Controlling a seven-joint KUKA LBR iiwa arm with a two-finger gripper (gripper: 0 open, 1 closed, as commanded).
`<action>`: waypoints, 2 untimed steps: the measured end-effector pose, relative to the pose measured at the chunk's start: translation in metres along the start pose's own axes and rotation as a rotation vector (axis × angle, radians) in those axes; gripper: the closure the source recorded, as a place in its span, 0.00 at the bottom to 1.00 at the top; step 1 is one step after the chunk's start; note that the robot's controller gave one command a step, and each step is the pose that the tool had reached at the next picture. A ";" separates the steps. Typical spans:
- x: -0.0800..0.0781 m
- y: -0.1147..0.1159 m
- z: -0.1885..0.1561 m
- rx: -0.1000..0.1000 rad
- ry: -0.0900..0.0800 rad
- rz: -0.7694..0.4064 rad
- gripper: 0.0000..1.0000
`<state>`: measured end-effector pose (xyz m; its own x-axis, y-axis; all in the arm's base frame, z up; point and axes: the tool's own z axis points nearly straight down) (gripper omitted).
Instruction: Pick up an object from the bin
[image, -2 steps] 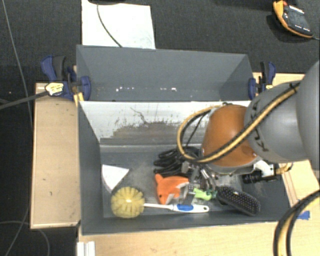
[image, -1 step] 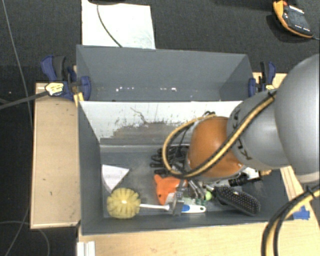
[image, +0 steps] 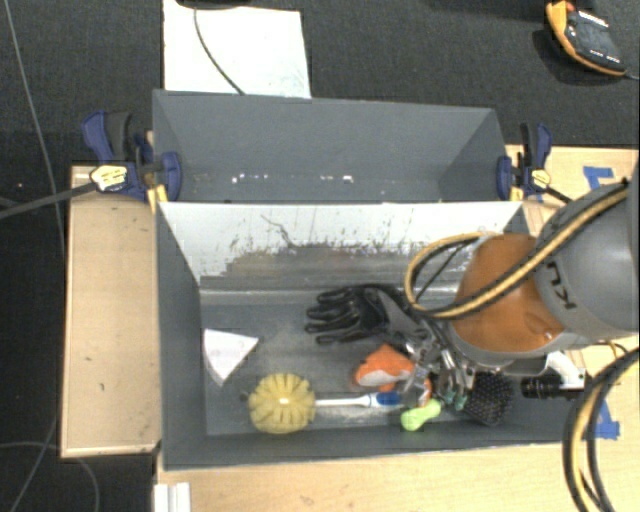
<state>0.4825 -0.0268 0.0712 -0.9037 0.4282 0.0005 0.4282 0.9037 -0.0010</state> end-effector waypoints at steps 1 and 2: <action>0.000 0.001 0.000 0.000 0.000 0.000 1.00; 0.001 0.001 -0.003 0.000 0.000 -0.001 1.00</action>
Offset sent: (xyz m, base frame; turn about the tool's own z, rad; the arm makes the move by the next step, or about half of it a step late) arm 0.0000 0.0000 0.0936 0.0009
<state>0.4817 -0.0258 0.0745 -0.9040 0.4275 0.0010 0.4275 0.9040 -0.0011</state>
